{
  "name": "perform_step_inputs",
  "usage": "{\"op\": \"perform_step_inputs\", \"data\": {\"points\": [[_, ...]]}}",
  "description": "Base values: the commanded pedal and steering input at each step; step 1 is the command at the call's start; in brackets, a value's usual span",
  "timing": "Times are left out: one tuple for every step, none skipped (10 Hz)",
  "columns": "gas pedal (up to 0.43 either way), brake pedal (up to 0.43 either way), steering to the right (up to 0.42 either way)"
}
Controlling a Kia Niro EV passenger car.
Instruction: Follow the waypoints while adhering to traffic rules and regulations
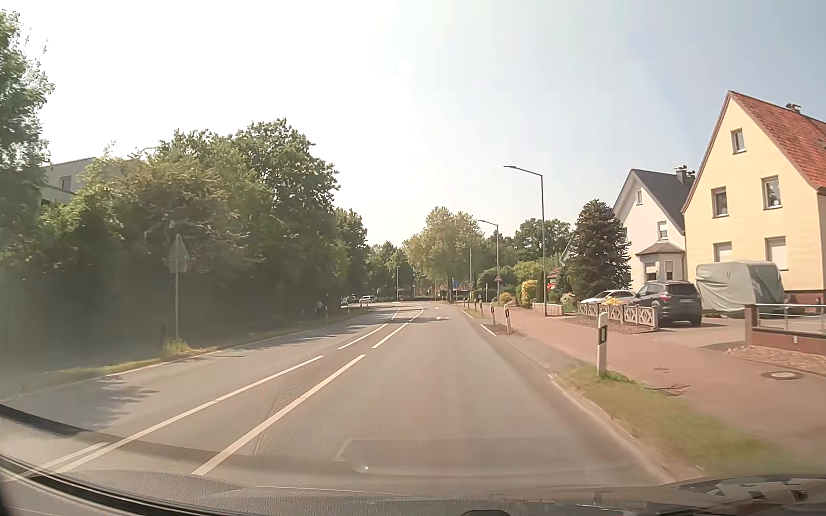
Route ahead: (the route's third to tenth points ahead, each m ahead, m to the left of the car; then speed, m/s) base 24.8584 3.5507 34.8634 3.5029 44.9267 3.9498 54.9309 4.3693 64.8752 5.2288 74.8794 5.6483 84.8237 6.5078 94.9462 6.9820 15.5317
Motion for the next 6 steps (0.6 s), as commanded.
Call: {"op": "perform_step_inputs", "data": {"points": [[0.110,0.000,-0.001],[0.110,0.000,-0.001],[0.110,0.000,-0.001],[0.110,0.000,-0.001],[0.110,0.000,-0.001],[0.118,0.000,-0.001]]}}
